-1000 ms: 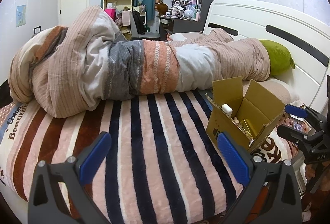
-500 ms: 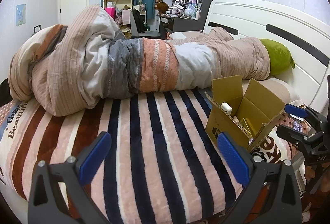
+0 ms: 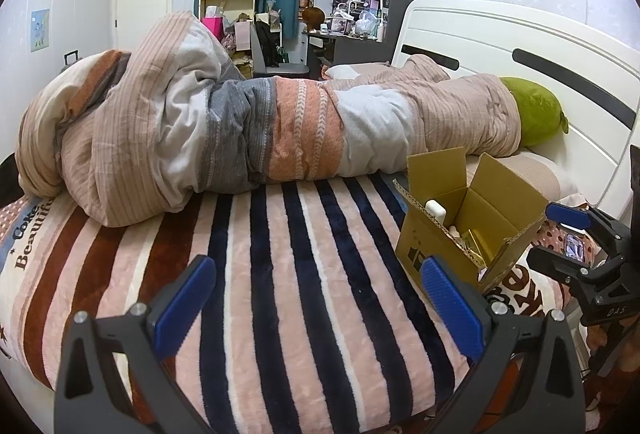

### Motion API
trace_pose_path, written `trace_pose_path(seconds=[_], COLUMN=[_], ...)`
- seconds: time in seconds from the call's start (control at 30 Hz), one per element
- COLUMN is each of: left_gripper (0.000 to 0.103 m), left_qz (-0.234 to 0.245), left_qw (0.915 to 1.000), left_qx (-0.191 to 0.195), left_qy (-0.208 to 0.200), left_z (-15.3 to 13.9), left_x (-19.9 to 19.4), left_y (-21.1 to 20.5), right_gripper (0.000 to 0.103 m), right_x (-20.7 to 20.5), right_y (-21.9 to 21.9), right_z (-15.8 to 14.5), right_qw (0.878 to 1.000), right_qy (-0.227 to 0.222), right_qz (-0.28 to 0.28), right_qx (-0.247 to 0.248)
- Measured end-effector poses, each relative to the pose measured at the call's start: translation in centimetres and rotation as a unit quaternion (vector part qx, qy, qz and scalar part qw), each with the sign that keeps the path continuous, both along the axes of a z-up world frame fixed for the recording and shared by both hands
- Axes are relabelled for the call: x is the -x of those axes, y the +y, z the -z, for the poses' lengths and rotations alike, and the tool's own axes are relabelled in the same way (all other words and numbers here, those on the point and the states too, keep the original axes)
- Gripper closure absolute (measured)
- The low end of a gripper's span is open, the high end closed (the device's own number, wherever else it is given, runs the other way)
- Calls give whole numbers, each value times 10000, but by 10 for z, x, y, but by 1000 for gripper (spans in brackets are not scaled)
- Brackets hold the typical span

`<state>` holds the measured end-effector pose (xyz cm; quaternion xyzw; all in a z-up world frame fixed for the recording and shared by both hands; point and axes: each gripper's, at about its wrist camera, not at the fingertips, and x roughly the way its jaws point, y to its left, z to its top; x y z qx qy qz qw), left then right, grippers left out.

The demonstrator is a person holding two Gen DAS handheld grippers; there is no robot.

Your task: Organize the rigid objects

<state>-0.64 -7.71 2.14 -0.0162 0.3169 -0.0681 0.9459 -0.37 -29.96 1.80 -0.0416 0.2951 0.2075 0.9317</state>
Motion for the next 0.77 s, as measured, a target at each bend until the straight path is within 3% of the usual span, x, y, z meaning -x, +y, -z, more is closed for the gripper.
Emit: trace_pose_path(seconds=[0.77], left_gripper=[1], left_qz=[-50], left_qw=[10000], left_qx=[15], left_qy=[-1], left_z=[-1], left_x=[5], left_y=[-2], right_gripper=[0], right_x=[0], right_y=[1], right_z=[0], right_qw=[10000], right_qy=[6], right_qz=[-16], right_qx=[3])
